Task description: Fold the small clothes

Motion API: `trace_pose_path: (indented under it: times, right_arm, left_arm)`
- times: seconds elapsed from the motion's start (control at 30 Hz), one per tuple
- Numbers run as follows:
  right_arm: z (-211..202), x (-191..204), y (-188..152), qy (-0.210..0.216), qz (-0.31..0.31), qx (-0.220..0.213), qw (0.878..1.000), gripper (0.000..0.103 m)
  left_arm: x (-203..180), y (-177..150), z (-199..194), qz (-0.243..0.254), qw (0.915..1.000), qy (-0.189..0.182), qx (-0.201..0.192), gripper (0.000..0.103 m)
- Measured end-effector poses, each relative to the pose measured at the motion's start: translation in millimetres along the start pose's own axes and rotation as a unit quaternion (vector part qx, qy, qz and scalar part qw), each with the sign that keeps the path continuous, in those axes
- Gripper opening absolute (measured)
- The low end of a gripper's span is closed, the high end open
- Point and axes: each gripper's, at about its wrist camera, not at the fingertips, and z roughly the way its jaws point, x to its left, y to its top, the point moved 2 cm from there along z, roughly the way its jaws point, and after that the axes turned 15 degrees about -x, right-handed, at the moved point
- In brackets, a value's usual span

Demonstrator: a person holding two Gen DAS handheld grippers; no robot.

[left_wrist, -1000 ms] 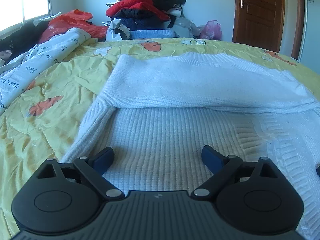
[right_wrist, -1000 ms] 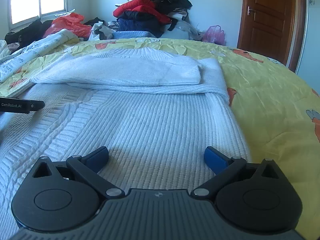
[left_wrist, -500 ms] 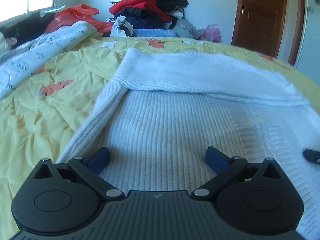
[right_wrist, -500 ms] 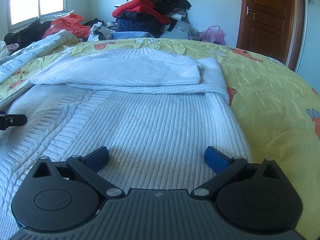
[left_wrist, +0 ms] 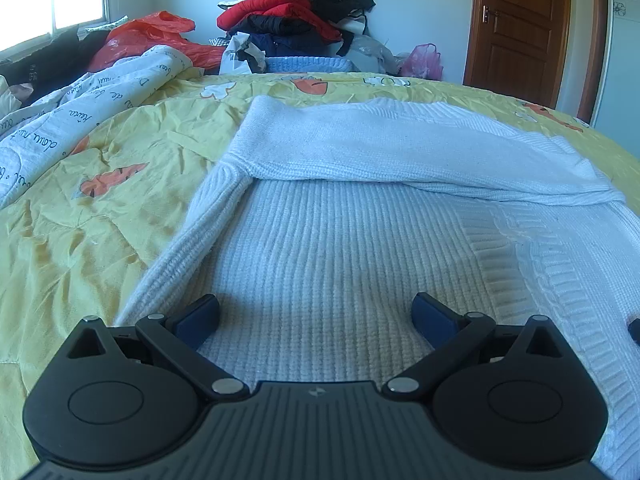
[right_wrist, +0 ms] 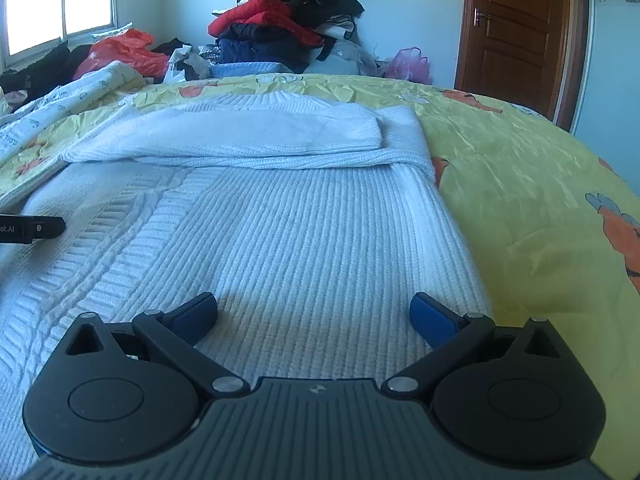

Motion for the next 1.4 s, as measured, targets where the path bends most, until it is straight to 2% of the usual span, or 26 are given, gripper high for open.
trace_pose_path:
  times: [0.27, 0.43, 0.5, 1.4]
  right_arm:
    - [2, 1, 0, 0.003, 0.004, 0.000, 1.000, 0.101]
    - [2, 0, 0, 0.004, 0.005, -0.001, 1.000, 0.101]
    - [2, 0, 0, 0.004, 0.005, -0.001, 1.000, 0.101]
    - [0, -2, 0, 0.009, 0.015, -0.005, 1.000, 0.101]
  left_arm:
    - [-5, -6, -16, 0.013, 0.9998, 0.012, 0.003, 0.103]
    - [-4, -18, -41, 0.014, 0.9999, 0.000, -0.006, 0.103]
    - [-1, -18, -39, 0.003, 1.0000, -0.002, -0.003, 0.103]
    - [0, -17, -34, 0.006, 1.0000, -0.005, -0.002, 0.103]
